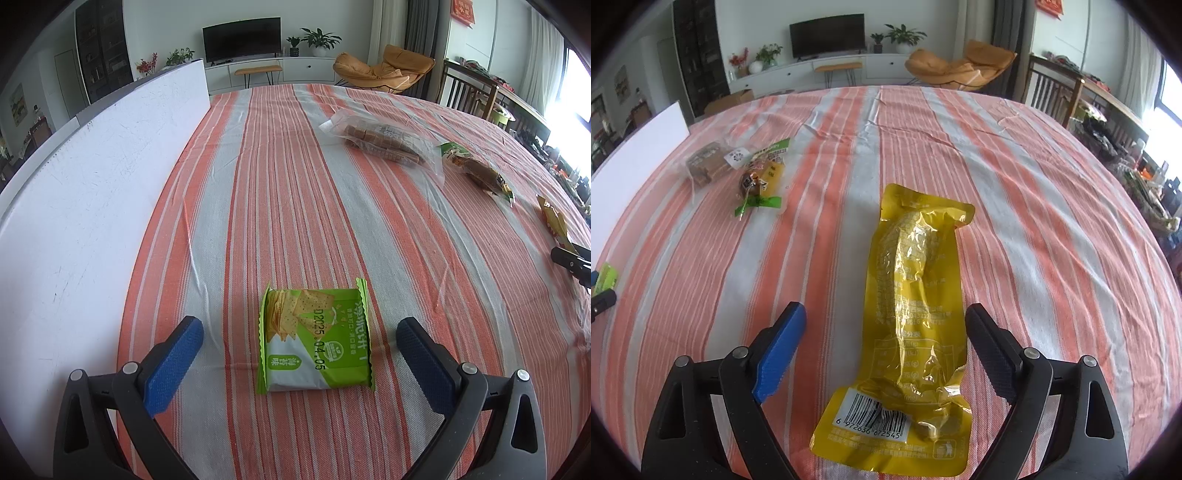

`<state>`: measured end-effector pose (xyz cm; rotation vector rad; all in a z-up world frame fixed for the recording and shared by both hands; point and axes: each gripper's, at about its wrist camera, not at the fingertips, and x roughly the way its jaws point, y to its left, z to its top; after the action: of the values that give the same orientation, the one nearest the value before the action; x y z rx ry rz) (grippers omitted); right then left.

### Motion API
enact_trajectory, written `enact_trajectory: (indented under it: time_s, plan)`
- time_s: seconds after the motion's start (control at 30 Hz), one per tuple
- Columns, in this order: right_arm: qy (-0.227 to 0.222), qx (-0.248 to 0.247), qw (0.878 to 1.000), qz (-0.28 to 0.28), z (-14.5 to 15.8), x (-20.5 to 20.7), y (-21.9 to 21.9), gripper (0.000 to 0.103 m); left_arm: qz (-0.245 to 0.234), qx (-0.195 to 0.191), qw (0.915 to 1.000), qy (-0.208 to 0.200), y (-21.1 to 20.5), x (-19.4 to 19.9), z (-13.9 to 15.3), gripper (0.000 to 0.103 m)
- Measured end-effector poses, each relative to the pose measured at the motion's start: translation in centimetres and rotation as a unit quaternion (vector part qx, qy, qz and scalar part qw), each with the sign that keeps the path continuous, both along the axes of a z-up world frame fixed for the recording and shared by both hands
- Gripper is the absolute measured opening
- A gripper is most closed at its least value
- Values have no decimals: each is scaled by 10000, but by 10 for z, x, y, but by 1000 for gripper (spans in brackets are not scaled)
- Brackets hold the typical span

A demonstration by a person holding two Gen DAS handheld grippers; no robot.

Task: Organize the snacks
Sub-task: 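Reach the right tool to the long yellow packet and place fingers around it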

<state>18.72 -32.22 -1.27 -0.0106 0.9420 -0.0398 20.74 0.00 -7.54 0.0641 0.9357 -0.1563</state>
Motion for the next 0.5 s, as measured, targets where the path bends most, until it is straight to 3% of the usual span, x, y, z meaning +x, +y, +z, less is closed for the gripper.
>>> enact_trajectory:
  time_s: [0.5]
  plan:
    - [2,3,10000,-8,0,2,-3,90,1,0,10000,1,0,0,0,103]
